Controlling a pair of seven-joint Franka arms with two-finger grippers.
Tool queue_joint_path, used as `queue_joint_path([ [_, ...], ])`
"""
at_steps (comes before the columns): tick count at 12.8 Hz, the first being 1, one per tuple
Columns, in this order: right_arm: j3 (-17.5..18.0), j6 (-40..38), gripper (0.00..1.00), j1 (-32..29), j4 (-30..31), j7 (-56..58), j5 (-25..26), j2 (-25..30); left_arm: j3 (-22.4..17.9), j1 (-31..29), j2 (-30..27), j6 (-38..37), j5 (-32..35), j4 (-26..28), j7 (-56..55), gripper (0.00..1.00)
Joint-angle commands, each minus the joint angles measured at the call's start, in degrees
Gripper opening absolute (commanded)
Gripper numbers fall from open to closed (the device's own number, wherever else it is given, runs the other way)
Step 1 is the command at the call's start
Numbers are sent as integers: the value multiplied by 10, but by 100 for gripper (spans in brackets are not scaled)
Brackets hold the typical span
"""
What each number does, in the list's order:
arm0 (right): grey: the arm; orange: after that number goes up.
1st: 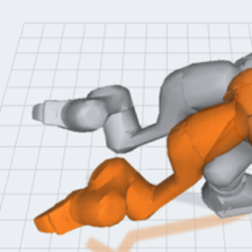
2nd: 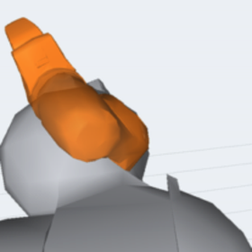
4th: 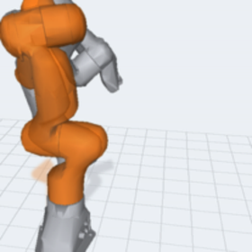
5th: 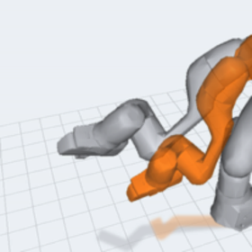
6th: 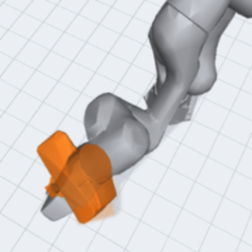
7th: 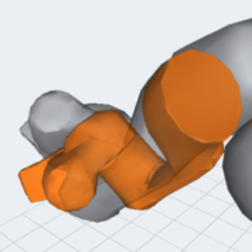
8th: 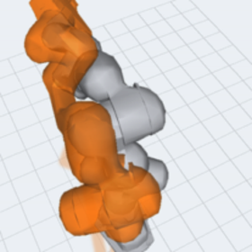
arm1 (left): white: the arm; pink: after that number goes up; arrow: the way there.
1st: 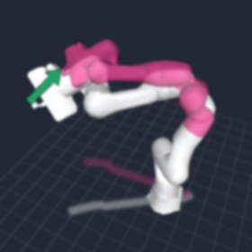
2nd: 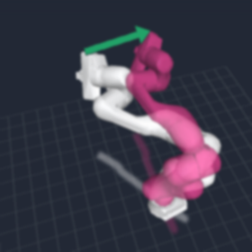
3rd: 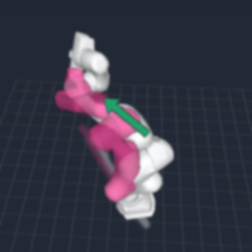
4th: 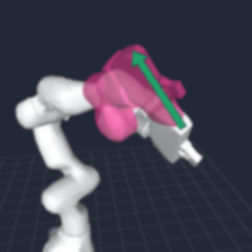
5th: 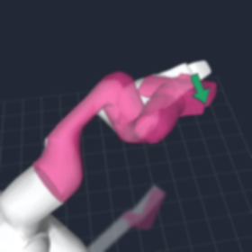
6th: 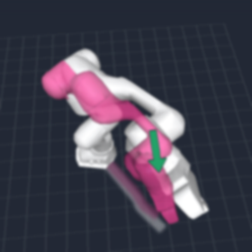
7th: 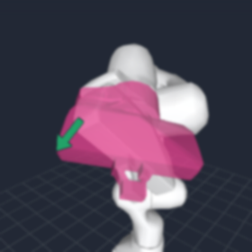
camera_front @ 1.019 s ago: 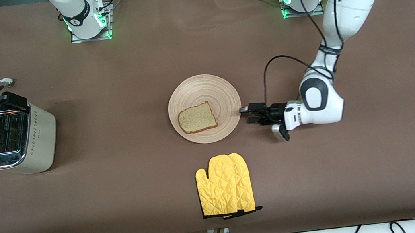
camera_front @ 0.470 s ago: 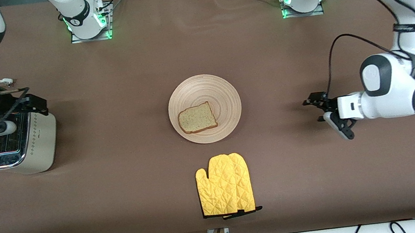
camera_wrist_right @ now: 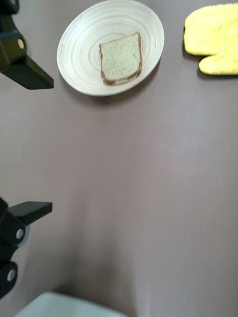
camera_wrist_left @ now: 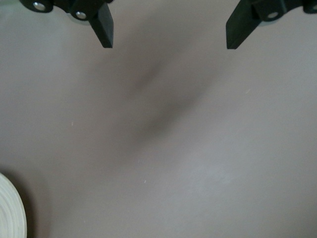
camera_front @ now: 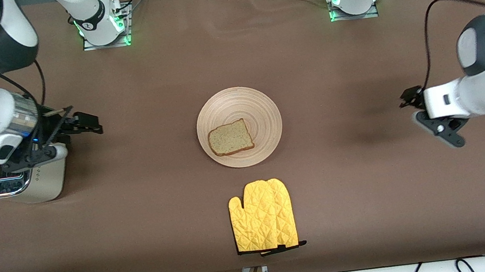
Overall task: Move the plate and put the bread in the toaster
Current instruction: 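Release the plate with the left gripper while the right gripper reaches the bread, then lower the open right gripper around the bread slice on the plate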
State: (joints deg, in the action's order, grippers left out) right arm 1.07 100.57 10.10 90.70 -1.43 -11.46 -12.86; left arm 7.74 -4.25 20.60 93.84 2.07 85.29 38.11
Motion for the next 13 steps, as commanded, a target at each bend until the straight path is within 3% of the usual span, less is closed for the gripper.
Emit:
queue_joint_path([
  [1, -2, 44, 100, 40, -6, -1, -38, -31, -4, 20, -12, -52, 21, -62, -25, 100],
  [3, -2, 84, 100, 64, -6, -1, -65, -58, -27, 42, -69, -52, 21, -39, -137, 100],
  [5, -2, 129, 100, 91, -6, -1, -80, -91, -29, 62, -134, -50, 22, 20, -298, 100],
  [9, -2, 202, 100, 144, -6, -1, -110, -151, -54, 57, -210, 35, 17, 117, -325, 100],
  [11, -2, 240, 100, 166, -6, -3, -110, -177, -55, 54, -225, 47, -11, 138, -322, 100],
  [13, -2, 253, 100, 176, -8, -3, -110, -199, -52, 54, -218, 38, -11, 119, -323, 100],
])
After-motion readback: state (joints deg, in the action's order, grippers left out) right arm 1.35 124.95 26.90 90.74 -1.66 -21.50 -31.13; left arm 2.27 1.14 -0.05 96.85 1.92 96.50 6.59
